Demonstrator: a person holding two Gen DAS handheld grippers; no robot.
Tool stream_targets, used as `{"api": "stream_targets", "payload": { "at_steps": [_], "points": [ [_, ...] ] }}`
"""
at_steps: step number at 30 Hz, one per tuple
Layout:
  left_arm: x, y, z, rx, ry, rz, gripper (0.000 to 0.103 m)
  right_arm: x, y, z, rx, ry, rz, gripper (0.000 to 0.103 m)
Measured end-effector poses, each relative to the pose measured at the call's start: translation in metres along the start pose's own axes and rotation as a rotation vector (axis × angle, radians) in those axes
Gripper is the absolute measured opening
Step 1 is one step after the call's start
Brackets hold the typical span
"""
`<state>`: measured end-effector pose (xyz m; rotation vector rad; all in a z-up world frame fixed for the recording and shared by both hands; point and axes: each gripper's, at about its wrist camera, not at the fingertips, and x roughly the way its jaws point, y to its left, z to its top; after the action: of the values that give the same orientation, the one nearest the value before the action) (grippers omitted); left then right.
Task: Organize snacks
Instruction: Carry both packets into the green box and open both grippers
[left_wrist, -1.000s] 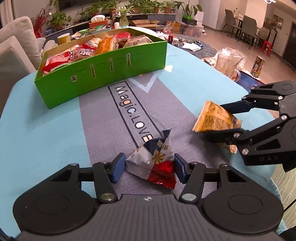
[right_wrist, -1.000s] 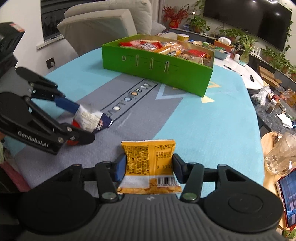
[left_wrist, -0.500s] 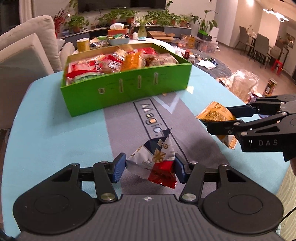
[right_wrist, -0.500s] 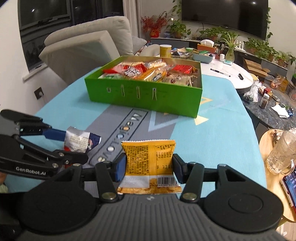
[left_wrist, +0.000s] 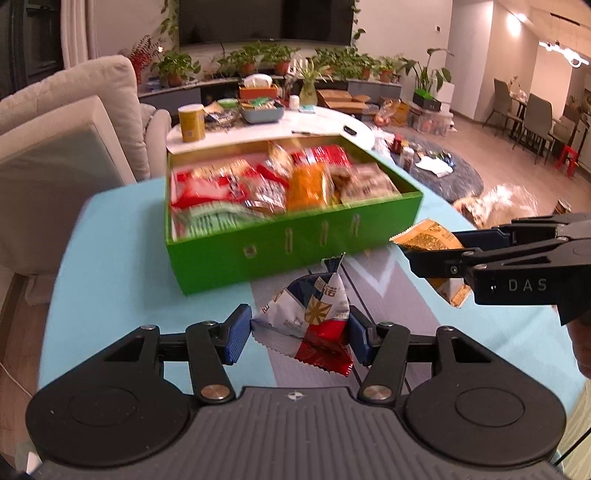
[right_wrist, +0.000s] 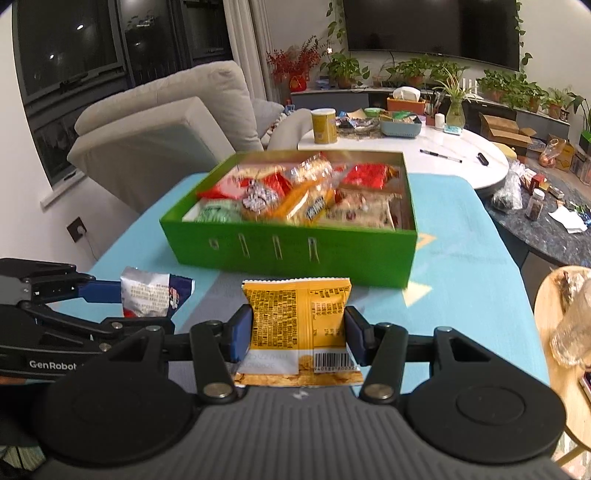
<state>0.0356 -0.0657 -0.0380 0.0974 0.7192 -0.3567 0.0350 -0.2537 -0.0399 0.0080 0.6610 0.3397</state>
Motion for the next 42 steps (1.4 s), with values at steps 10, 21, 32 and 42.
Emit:
{"api": "stream_targets", "payload": {
  "at_steps": [10,21,32,42],
  "points": [
    [-0.005,0.023,0.053,-0.013,-0.092,0.039,0.052,-0.002,0.001,0.056,0.026,-0.107,-0.005,0.086],
    [0.017,0.033,0.107,-0.012,-0.127,0.046,0.052,0.01,-0.014,0.102,0.087,-0.17,-0.029,0.086],
    [0.085,0.046,0.149,-0.016,-0.089,0.039,0.052,0.045,-0.037,0.114,0.159,-0.134,-0.025,0.086],
    [0.15,0.05,0.165,-0.021,-0.048,0.036,0.052,0.066,-0.045,0.121,0.172,-0.119,-0.046,0.086]
  ]
}}
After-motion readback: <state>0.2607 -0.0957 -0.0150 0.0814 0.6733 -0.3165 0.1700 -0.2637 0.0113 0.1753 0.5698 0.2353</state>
